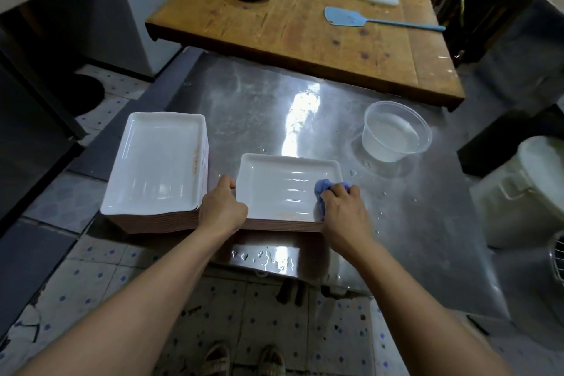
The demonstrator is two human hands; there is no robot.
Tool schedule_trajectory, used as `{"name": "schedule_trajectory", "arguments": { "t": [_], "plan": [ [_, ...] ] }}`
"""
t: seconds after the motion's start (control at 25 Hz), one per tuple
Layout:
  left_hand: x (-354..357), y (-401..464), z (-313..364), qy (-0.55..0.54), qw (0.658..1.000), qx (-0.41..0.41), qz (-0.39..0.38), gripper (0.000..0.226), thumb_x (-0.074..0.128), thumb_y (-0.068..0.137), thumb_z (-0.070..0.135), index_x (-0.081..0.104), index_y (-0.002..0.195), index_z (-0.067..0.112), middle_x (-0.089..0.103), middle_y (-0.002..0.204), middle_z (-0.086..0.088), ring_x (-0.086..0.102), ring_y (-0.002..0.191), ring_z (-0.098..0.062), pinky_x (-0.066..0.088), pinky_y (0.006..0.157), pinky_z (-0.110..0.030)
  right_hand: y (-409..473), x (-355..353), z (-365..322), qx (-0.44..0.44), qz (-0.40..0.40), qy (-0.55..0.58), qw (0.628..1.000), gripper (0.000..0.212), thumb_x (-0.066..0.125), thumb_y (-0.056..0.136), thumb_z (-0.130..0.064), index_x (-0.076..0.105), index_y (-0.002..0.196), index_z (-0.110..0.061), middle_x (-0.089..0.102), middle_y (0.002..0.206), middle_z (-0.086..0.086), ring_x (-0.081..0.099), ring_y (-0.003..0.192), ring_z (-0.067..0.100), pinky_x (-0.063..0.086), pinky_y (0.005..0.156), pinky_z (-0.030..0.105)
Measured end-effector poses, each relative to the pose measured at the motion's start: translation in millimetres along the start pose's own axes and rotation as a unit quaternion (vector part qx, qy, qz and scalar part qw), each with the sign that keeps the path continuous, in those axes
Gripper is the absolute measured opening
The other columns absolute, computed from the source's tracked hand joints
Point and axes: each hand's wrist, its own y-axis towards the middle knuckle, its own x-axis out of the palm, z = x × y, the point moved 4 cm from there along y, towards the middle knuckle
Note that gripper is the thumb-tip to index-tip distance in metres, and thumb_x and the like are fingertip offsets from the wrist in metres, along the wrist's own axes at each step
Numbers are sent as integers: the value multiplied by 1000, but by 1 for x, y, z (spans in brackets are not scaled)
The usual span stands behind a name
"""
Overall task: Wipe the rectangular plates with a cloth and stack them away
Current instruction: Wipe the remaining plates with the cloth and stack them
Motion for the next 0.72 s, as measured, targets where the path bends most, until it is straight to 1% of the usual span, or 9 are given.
{"name": "schedule_trajectory", "arguments": {
  "t": [0.08,0.12,0.16,0.24,0.4,0.48,0.56,0.64,0.72],
  "plan": [
    [0,-1,-2,-25,1000,-10,-6,40,47,74,0,47,109,19,58,75,-7,56,79,-32,43,66,-32,-12,1,-13,9,12,98,995,32,39,89,-7,58,115,-9,52,123,7,41,108,29,33,87,29],
    [1,-1,-4,-53,998,-17,-11,40,46,74,-1,49,109,19,62,82,-13,60,81,-35,49,69,-35,-14,3,-25,-5,15,150,989,31,41,87,-3,61,109,-9,54,121,6,41,107,28,34,85,29],
    [2,-1,-5,-88,996,-22,-15,40,46,74,-2,51,108,19,64,89,-19,62,82,-38,53,73,-39,-14,5,-42,-34,12,185,982,31,43,84,0,62,106,-9,55,120,5,42,105,28,35,83,30],
    [3,-1,-7,-134,990,-24,-19,40,48,76,-3,55,109,19,63,98,-26,64,84,-43,55,75,-46,-10,10,-78,-98,2,213,972,32,47,83,1,64,109,-8,58,120,5,43,101,27,36,79,31],
    [3,0,-8,-132,991,-15,-30,28,54,82,8,57,107,20,65,95,-21,64,84,-40,55,74,-45,0,14,-108,-137,-7,281,950,28,49,88,-3,67,109,-9,63,115,5,47,99,28,39,84,34],
    [3,1,-8,-116,993,-15,-32,28,56,81,10,55,107,20,65,93,-19,63,83,-38,54,72,-40,3,16,-105,-144,-4,275,951,32,49,89,-4,64,116,-11,60,120,4,47,102,28,39,88,35],
    [4,1,-6,-93,995,-16,-34,35,56,79,7,52,111,21,66,93,-20,63,83,-37,53,71,-35,11,18,-103,-145,4,221,964,39,51,87,-6,58,125,-11,52,132,6,44,108,30,37,92,37],
    [5,1,-7,-90,995,-20,-37,41,54,77,2,51,112,22,67,90,-21,65,79,-37,54,73,-38,27,18,-101,-119,5,174,978,49,53,85,-10,49,134,-12,42,141,6,39,117,31,34,98,35],
    [5,2,-8,-100,994,-27,-39,40,52,76,-1,50,108,24,68,80,-18,67,70,-34,56,69,-40,41,15,-97,-88,2,171,981,51,53,86,-12,45,136,-12,38,144,6,36,122,32,31,102,35]
  ]
}}
